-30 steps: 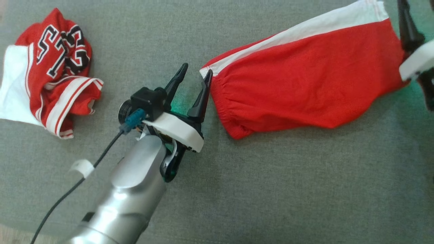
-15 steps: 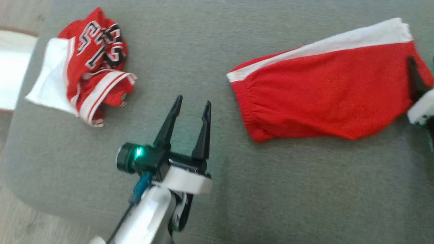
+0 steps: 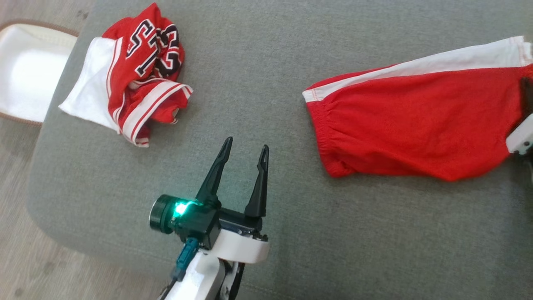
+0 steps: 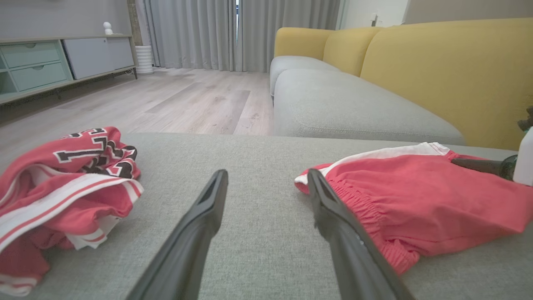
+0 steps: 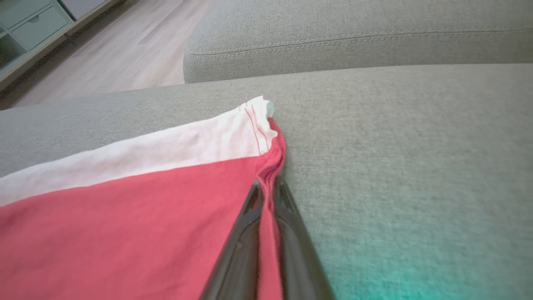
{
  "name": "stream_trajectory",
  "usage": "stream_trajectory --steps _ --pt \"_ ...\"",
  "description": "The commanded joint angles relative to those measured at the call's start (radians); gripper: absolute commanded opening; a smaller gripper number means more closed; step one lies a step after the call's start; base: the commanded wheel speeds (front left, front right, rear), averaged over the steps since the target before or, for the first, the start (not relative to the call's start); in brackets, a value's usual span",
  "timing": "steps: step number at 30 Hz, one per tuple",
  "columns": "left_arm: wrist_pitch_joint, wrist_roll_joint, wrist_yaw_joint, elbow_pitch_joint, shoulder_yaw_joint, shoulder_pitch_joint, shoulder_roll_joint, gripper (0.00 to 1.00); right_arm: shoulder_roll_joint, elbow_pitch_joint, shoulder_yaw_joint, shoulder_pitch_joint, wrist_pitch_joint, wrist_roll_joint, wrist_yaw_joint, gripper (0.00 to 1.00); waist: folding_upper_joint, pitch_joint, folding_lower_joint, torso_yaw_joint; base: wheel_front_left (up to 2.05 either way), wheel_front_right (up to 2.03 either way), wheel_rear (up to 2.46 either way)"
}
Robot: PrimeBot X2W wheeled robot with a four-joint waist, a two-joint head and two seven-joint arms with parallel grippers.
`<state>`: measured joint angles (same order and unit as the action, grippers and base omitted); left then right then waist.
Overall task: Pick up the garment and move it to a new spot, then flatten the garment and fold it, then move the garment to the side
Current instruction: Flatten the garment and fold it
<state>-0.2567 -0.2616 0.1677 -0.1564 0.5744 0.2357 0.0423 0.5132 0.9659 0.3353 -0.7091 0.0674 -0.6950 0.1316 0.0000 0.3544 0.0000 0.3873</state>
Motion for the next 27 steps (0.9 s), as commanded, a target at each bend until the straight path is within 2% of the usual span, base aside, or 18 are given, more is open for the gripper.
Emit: stream_trajectory --steps 1,8,14,20,23,27 --pt "-0.005 0.014 0.008 0.033 -0.037 0.003 0.008 1.00 0.003 0.009 0.022 0.019 0.007 -0.008 -0.001 0.00 0.0000 -0.011 0.0000 -0.014 0.00 0.00 0.00" --pt "-0.005 0.050 -0.002 0.016 -0.071 -0.026 0.008 1.00 0.015 0.049 0.015 0.042 0.056 -0.031 -0.001 0.00 0.0000 -0.062 0.0000 -0.106 0.00 0.00 0.00" --pt "-0.005 0.069 -0.024 -0.007 -0.087 -0.046 0.008 1.00 0.080 0.082 0.007 0.063 0.077 -0.030 -0.001 0.00 0.0000 -0.097 0.0000 -0.201 0.00 0.00 0.00" --pt "-0.005 0.077 -0.043 -0.031 -0.088 -0.051 0.008 1.00 0.128 0.092 0.007 0.042 0.096 -0.002 -0.001 0.00 0.0000 -0.122 0.0000 -0.258 0.00 0.00 0.00" --pt "-0.005 0.078 -0.049 -0.043 -0.090 -0.056 0.008 1.00 0.113 0.084 0.006 0.013 0.107 0.016 -0.001 0.00 0.0000 -0.136 0.0000 -0.277 0.00 0.00 0.00" --pt "-0.005 0.074 -0.057 -0.061 -0.089 -0.065 0.008 1.00 0.064 0.038 0.012 -0.007 0.117 0.024 -0.001 0.00 0.0000 -0.166 0.0000 -0.292 0.00 0.00 0.00"
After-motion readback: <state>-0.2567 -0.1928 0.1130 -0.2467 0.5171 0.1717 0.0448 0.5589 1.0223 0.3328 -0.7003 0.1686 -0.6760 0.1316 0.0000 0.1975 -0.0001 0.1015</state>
